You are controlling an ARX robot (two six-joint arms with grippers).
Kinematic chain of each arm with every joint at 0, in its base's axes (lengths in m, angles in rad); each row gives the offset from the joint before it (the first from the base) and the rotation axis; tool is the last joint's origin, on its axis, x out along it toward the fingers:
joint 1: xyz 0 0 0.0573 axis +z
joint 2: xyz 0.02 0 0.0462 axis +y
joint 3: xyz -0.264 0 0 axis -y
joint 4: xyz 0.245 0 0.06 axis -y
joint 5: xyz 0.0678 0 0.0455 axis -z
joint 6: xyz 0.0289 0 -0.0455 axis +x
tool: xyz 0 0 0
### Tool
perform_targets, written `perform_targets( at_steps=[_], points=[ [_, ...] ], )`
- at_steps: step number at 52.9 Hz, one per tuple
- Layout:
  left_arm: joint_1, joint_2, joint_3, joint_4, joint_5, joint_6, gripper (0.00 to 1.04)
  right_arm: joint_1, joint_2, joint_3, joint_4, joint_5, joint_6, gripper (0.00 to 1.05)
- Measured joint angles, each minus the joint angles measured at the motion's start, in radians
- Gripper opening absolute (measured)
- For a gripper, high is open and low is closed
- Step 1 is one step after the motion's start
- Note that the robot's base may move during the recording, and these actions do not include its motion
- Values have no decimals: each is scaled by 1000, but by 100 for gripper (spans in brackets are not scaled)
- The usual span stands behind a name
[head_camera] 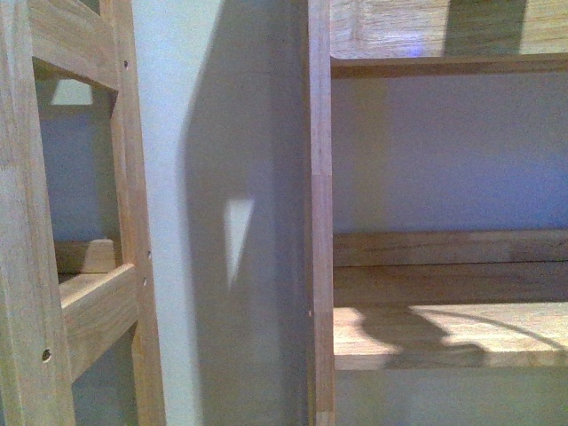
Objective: Put away toys
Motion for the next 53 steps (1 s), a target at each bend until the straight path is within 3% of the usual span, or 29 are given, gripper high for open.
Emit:
perform_targets(
  at_steps=[20, 53],
  points=[
    [0, 0, 0, 0, 0, 0, 99, 5, -66, -50, -6, 85, -54, 100],
    [0, 0, 0, 0, 0, 0, 99, -69, -467, -341, -5, 224, -160, 98]
  ],
)
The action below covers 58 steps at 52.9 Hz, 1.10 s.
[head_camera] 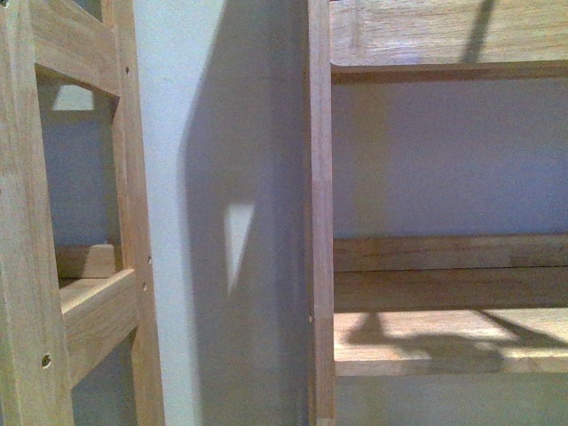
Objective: Put away toys
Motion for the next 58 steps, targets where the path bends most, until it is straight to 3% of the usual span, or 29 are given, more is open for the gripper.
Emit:
perform_targets(
  at_steps=[14, 25, 40, 47, 58],
  points=[
    [0, 0, 0, 0, 0, 0, 99, -109, -221, -235, -13, -12, -5, 98],
    [0, 0, 0, 0, 0, 0, 99, -218, -389, -424, -43, -128, 41, 98],
    [0, 0, 0, 0, 0, 0, 99, -389, -653, -752, -66, -370, 184, 98],
    [0, 0, 0, 0, 0, 0, 99, -340, -770, -926, -67, -329, 198, 98],
    [0, 0, 0, 0, 0, 0, 99, -127, -906, -1135, -82, -167, 181, 98]
  ],
)
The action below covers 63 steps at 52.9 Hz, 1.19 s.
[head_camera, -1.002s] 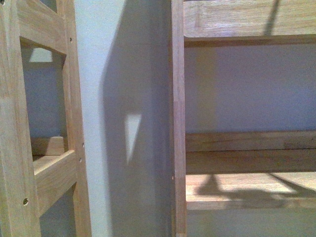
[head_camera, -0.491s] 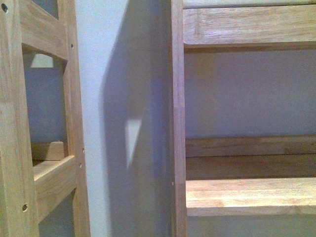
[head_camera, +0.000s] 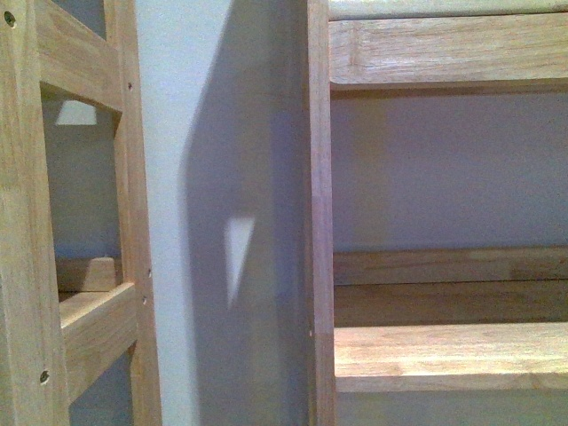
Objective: Put away toys
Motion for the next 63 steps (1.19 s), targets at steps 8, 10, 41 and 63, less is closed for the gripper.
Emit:
perform_targets(
  at_steps=[8, 10, 41, 63],
  points=[
    [0, 0, 0, 0, 0, 0, 99, 117, -56, -127, 26, 66, -17, 98],
    [0, 0, 0, 0, 0, 0, 99, 136, -62, -156, 31, 77, -21, 98],
    [0, 0, 0, 0, 0, 0, 99, 61, -186, -265, -116, -67, -161, 62],
    [0, 0, 0, 0, 0, 0, 99, 60, -257, -378, -83, -68, -185, 2]
  ],
)
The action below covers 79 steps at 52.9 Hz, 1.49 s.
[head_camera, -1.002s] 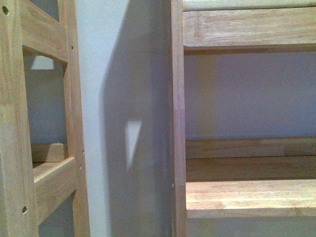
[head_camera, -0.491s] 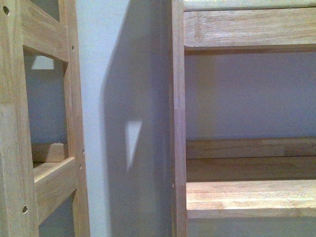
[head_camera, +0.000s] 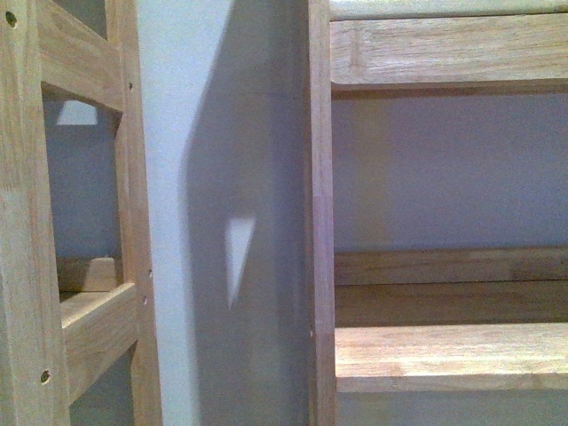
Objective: Put away toys
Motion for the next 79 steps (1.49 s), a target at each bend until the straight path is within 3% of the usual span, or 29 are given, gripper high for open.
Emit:
perform_targets(
  at_steps=[59, 79],
  points=[
    [0, 0, 0, 0, 0, 0, 99, -2, -101, -111, 21, -2, -1, 4],
    [0, 0, 0, 0, 0, 0, 99, -2, -101, -111, 21, -2, -2, 58]
  ],
)
